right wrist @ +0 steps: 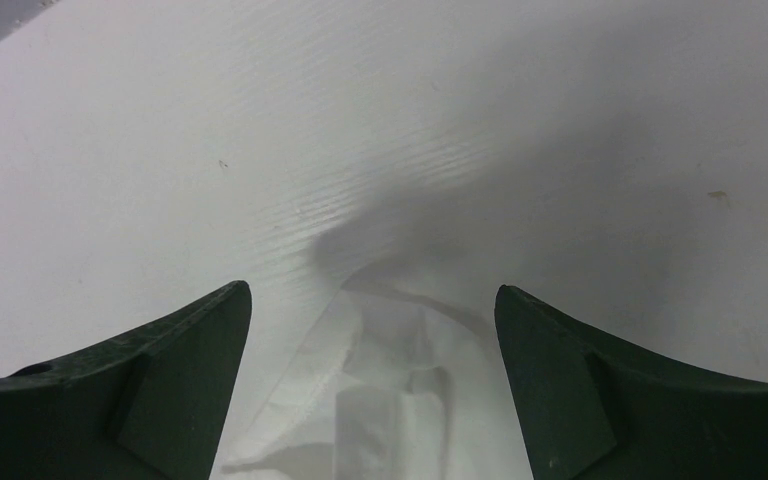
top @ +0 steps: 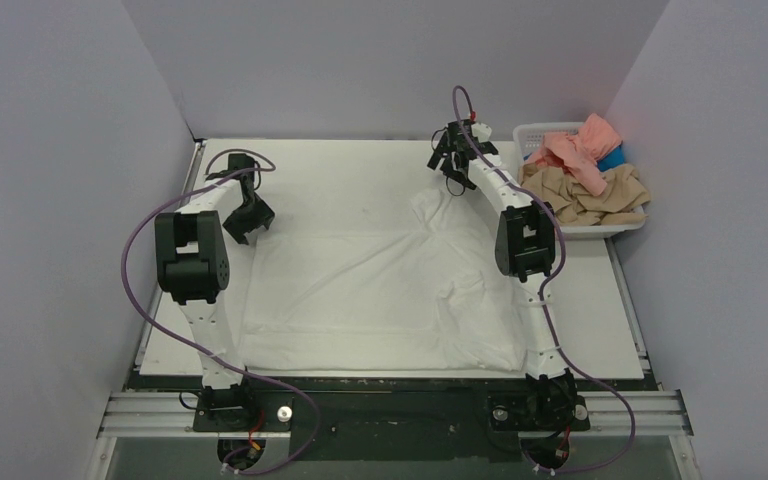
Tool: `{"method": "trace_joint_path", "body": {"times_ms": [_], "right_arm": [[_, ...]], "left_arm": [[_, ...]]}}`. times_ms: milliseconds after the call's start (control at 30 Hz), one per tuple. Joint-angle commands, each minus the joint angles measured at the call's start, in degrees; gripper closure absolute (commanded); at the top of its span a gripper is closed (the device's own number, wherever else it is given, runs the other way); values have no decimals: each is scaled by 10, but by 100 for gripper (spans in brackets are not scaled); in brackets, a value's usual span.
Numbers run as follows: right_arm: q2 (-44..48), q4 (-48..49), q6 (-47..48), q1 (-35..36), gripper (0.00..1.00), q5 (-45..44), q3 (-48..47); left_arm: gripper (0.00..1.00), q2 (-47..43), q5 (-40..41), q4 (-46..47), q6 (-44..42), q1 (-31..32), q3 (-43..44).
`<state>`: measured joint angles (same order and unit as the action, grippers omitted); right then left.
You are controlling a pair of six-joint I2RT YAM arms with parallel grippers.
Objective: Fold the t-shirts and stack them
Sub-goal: Grab the side of the flattened tshirt furthest away from the robot with both arms
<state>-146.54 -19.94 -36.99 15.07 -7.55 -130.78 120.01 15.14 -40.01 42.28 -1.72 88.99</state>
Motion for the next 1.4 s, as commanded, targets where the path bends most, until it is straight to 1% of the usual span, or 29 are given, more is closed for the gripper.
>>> {"method": "trace_joint_path", "body": {"times_ms": [0, 100, 200, 233, 300, 367, 467, 500, 533, 567, 600, 633, 667, 767, 800, 833, 867, 900, 933, 1033, 1167, 1267, 1367], "right_arm": [[-4, 38, -69, 7, 22, 51, 2], [-12, 12, -60, 11, 31, 59, -7], [-1, -7, -56, 12, 40, 39, 12], [7, -15, -54, 12, 47, 24, 24], [16, -32, -46, 11, 56, 6, 30], [21, -55, -41, 12, 58, -15, 32], [24, -76, -31, 13, 61, -26, 33], [25, -81, -30, 13, 68, -26, 33], [25, -83, -28, 13, 71, -25, 34], [26, -85, -28, 13, 76, -25, 34], [28, -85, -27, 13, 79, -25, 34], [30, -85, -26, 13, 83, -25, 35], [33, -84, -24, 13, 84, -24, 35], [40, -79, -23, 12, 87, -22, 32], [43, -77, -22, 11, 89, -19, 32], [45, -75, -21, 11, 90, -16, 32], [49, -72, -18, 11, 95, -8, 31], [51, -68, -15, 11, 98, -2, 33], [57, -61, -9, 11, 100, 9, 39], [78, -48, 3, 12, 100, 30, 55], [144, -22, 17, 12, 100, 47, 106], [194, -5, 27, 13, 100, 57, 174], [263, 5, 37, 16, 100, 61, 242]], "left_arm": [[31, 1, -6, -6, 7, -3, 21], [32, -1, -10, -1, 16, -3, 6], [34, 0, -25, 7, 20, -1, 0], [37, 1, -26, 6, 21, 0, 0], [42, 4, -22, -5, 24, 3, 3], [45, 3, -16, -17, 34, 6, 1], [48, -2, -16, -16, 39, 11, -8], [48, -2, -14, -15, 39, 12, -9], [51, -2, -15, -17, 40, 12, -9], [53, 0, -15, -18, 40, 12, -7], [58, 1, -16, -22, 41, 12, -5], [60, 3, -17, -24, 41, 12, -3], [63, 3, -18, -27, 41, 26, -2], [67, 1, -14, -32, 42, 37, -1], [77, 1, -11, -35, 42, 38, -1], [83, 1, -6, -36, 43, 40, -1], [97, 1, -5, -38, 42, 40, 1], [100, -1, -5, -38, 41, 42, 2], [100, -2, -5, -38, 36, 43, 3], [100, -20, 8, -37, 30, 50, 0], [100, -65, 22, -23, 16, 61, -21], [100, -108, 16, 1, 6, 64, -60], [100, -146, 11, 22, 0, 66, -99]]}}
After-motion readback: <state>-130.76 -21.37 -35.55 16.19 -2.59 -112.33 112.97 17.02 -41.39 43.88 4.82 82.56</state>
